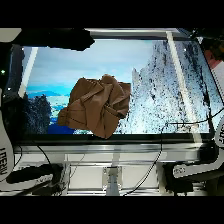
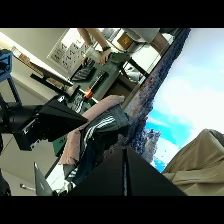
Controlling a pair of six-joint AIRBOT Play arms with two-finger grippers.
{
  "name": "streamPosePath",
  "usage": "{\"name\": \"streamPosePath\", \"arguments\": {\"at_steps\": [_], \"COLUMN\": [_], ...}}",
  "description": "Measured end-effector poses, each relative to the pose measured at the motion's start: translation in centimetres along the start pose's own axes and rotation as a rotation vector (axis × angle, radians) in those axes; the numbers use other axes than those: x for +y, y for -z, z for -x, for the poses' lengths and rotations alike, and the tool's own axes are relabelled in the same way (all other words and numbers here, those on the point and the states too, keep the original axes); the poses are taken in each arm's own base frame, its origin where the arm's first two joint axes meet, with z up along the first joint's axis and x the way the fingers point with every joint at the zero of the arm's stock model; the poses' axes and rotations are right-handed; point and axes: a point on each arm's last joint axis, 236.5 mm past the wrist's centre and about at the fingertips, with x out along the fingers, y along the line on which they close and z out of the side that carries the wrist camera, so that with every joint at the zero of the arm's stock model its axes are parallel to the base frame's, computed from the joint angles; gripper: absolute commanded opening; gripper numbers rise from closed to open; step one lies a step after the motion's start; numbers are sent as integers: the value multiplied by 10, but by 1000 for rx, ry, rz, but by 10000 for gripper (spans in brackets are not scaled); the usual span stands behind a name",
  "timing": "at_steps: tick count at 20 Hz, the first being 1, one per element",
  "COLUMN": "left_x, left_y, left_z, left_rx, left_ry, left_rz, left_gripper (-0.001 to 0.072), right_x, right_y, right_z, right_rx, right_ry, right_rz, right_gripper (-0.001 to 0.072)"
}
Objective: Fold the clothes and pants, and hang the long-sleeved shirts on hangers.
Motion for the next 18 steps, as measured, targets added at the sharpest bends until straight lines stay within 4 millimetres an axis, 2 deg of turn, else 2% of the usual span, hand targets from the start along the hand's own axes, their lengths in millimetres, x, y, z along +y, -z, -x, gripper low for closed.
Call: {"name": "streamPosePath", "arguments": {"at_steps": [2, 4, 7, 9, 13, 15, 18], "left_x": [2, 10, 39, 63, 104, 123, 144], "left_y": [1, 6, 29, 48, 94, 125, 183], "left_z": [-3, -7, -9, -3, 17, 31, 52], "left_rx": [5, 25, 111, 173, 276, 330, 408], "left_ry": [-2, -26, -136, -221, -335, -383, -426], "left_rz": [2, -3, -28, -25, 52, 106, 219], "left_gripper": [19, 18, 18, 17, 16, 16, 16], "right_x": [-1, -10, -22, -31, -45, -54, -65], "right_y": [-3, 3, 34, 54, 97, 120, 150], "right_z": [0, -1, -8, -16, -47, -61, -77], "right_rx": [-13, 10, 124, 189, 290, 336, 401], "right_ry": [5, 40, 66, 82, 67, 62, 59], "right_rz": [0, -5, -37, -61, -134, -174, -218], "right_gripper": [12, 11, 11, 11, 9, 10, 14]}}
